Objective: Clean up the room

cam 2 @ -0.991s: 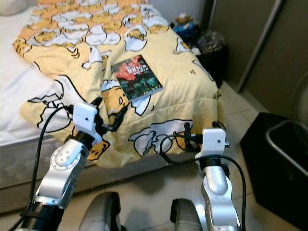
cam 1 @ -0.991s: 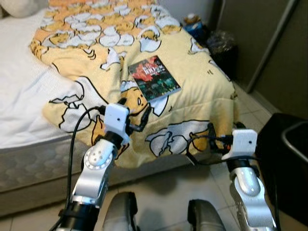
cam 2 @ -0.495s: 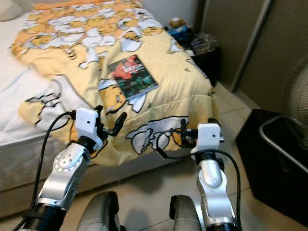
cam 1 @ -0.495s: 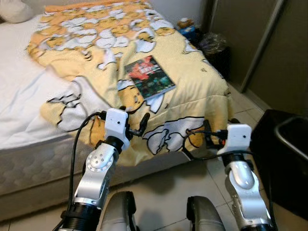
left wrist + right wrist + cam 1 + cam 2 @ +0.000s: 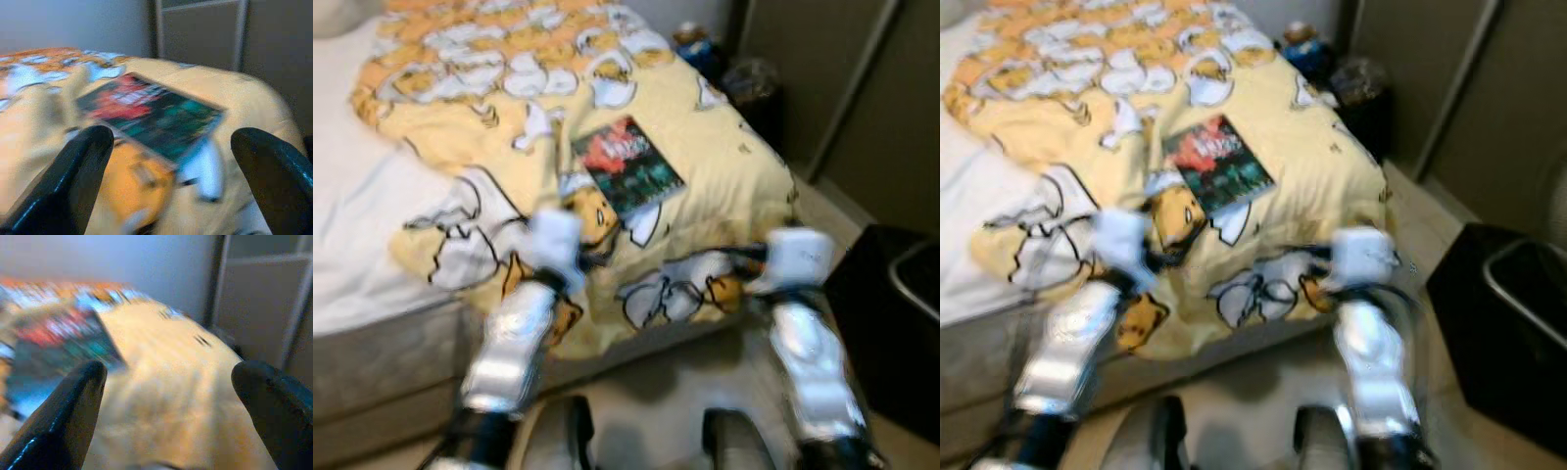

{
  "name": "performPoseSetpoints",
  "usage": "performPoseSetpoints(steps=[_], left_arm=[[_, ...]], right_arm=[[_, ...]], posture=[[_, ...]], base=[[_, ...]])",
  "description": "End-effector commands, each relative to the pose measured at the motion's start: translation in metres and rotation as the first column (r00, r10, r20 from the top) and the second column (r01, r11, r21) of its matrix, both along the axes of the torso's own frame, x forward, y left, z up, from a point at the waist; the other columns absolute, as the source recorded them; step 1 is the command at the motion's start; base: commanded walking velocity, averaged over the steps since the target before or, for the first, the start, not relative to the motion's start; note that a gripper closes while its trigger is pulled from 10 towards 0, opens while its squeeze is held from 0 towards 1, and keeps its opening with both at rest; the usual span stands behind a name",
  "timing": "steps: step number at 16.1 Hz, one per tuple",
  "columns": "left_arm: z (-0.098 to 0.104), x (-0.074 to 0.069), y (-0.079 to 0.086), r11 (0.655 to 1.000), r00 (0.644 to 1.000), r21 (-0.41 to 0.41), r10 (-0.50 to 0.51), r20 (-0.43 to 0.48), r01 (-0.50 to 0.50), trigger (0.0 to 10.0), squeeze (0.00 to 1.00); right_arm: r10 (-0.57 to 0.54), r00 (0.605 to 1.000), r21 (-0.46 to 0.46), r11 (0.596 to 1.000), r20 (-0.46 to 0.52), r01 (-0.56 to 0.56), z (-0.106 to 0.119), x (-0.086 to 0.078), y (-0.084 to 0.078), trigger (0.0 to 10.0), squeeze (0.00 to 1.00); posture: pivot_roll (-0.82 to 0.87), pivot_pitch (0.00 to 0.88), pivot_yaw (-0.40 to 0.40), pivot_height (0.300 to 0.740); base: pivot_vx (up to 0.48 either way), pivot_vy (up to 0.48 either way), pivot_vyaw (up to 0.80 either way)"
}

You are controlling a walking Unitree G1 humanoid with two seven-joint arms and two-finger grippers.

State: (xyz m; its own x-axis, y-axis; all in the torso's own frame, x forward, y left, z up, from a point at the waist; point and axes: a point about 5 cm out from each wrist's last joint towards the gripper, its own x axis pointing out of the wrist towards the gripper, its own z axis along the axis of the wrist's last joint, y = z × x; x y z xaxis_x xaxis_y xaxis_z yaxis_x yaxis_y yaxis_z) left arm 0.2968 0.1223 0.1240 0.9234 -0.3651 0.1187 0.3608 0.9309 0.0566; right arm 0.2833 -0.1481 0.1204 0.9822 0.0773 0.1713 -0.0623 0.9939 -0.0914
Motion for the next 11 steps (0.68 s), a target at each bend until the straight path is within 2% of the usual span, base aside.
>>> performPoseSetpoints(steps=[1, 2, 5, 8, 11], left_arm=[[0.004, -0.002, -0.009, 1.000, 1.000, -0.012, -0.026, 0.018, 0.026, 10.0, 0.00], [0.005, -0.002, -0.008, 1.000, 1.000, -0.017, -0.022, 0.019, 0.023, 10.0, 0.00], [0.011, -0.007, -0.001, 1.000, 1.000, -0.013, -0.019, 0.025, 0.019, 10.0, 0.00], [0.012, -0.012, 0.004, 0.999, 0.999, 0.022, -0.036, 0.013, 0.036, 10.0, 0.00], [0.018, -0.011, 0.000, 0.999, 0.999, 0.026, -0.040, 0.033, 0.039, 10.0, 0.00]], right_arm=[[-0.034, 0.999, -0.009, 0.999, 0.014, 0.034, 0.008, 0.000, -0.012, 10.0, 0.00], [-0.027, 0.999, 0.006, 1.000, 0.039, 0.027, 0.017, 0.004, -0.011, 10.0, 0.00], [0.007, 0.997, 0.049, 0.999, 0.076, -0.011, 0.042, 0.031, -0.010, 10.0, 0.00], [-0.018, 0.998, 0.054, 0.998, 0.066, 0.015, 0.044, 0.041, -0.016, 10.0, 0.00], [-0.010, 1.000, 0.041, 0.999, 0.000, 0.010, 0.022, 0.023, -0.010, 10.0, 0.00]], posture=[[-0.15, 0.000, 0.060, 0.609], [-0.14, 0.000, 0.059, 0.609], [-0.10, 0.000, 0.069, 0.609], [-0.05, 0.000, 0.075, 0.609], [-0.07, 0.000, 0.055, 0.609]], base=[[0.247, 0.412, 0.00], [0.000, 0.442, 0.00], [0.000, 0.000, 0.00], [0.000, 0.000, 0.00], [0.000, 0.000, 0.00]])
